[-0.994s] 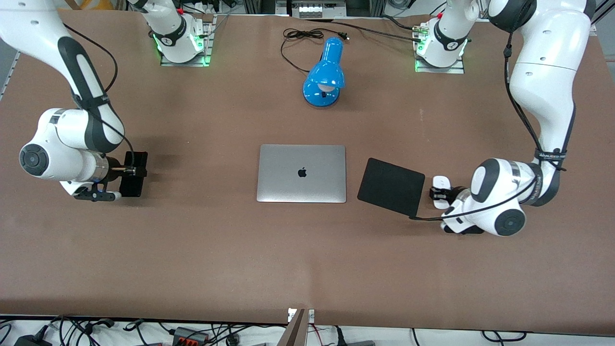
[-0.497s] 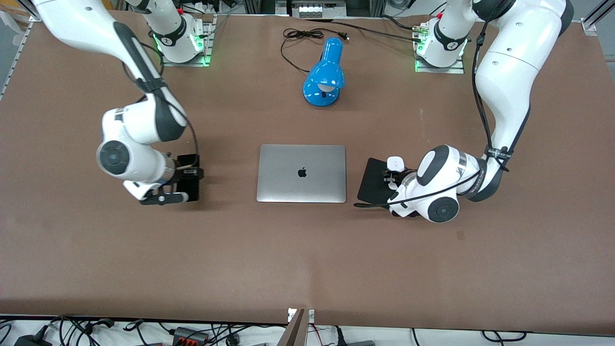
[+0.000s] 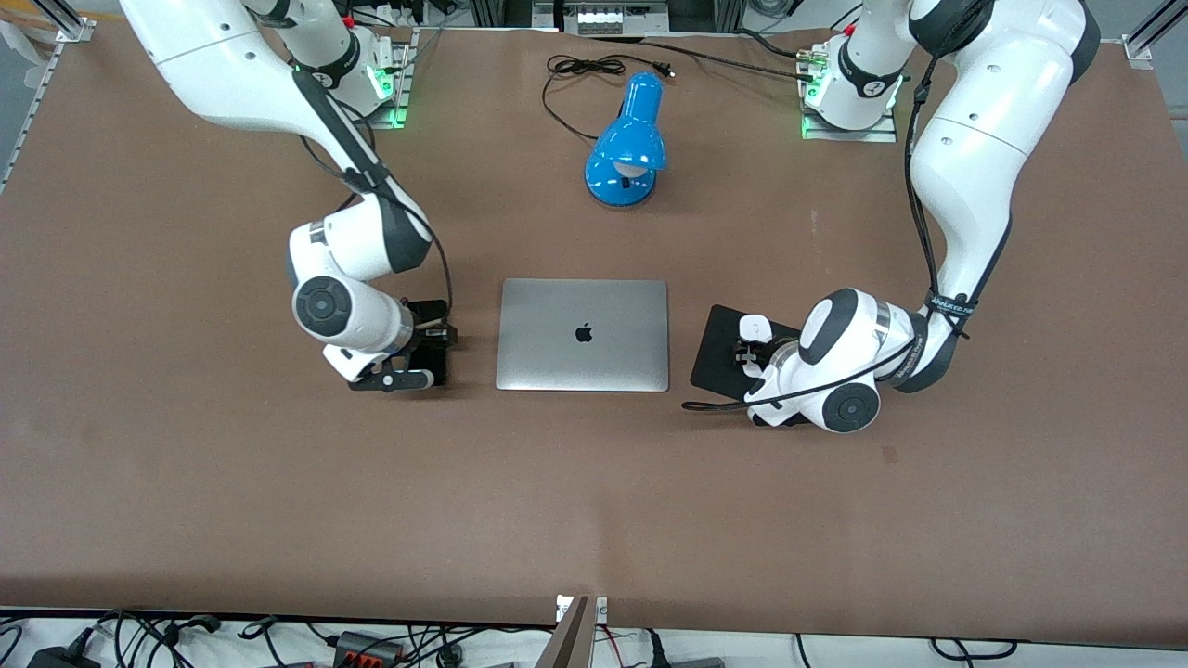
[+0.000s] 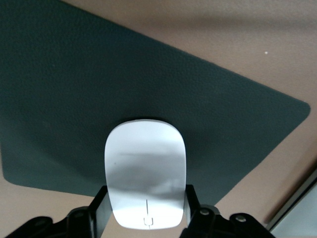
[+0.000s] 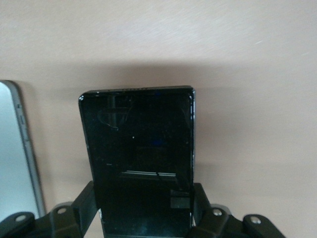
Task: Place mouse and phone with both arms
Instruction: 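Carry the phone beside the laptop while the left gripper sets mouse on pad, then release the phone with the right gripper while the left gripper lifts away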
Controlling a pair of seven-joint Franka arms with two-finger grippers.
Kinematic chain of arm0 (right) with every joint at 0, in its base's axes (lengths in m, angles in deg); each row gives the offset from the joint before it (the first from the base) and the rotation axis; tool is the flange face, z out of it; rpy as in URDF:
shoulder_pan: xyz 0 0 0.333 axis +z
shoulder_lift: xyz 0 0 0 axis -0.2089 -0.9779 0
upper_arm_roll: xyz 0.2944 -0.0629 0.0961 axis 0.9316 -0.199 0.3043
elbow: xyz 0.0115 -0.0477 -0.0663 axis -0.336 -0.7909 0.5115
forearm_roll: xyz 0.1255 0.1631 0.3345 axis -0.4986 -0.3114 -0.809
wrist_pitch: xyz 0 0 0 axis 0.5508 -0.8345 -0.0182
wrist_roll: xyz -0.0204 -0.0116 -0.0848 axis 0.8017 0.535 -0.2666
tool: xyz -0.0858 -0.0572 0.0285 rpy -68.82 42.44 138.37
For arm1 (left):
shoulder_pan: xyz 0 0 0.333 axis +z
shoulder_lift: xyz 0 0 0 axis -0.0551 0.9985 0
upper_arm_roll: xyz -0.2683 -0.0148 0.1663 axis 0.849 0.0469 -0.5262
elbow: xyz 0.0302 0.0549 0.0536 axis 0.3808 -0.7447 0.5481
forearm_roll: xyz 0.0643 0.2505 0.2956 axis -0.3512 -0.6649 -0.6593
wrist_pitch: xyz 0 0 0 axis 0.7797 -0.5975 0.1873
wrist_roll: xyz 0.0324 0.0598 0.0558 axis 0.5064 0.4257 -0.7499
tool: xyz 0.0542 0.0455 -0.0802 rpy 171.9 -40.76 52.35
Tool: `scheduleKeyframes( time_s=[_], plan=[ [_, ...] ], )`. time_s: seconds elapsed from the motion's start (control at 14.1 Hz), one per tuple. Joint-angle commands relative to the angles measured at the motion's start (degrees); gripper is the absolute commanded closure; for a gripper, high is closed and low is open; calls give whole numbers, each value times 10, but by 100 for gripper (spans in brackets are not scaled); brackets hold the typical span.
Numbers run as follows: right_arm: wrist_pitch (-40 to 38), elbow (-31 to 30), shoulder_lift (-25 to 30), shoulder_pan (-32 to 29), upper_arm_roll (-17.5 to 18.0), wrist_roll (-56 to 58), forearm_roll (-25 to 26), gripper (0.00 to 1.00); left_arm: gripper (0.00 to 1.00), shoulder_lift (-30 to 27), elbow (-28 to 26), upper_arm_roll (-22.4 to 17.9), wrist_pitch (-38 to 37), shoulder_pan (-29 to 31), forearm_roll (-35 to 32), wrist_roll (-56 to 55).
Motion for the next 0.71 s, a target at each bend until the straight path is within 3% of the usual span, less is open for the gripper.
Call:
scheduleKeyframes(
  time_s=[0.0,0.21,0.43,0.64],
  plan=[
    [17,0,-1,24,-3,-31,-7,75,0,-7,-1,1,0,-1,-16,0],
    [25,0,-9,34,-3,-46,-7,75,0,-25,33,1,-67,10,-16,0],
    [47,-1,-20,41,-4,-55,-7,75,0,-31,116,8,-182,53,-16,2],
    [48,-1,-21,43,-4,-55,-7,75,0,-112,121,6,-204,59,-38,13]
  ],
)
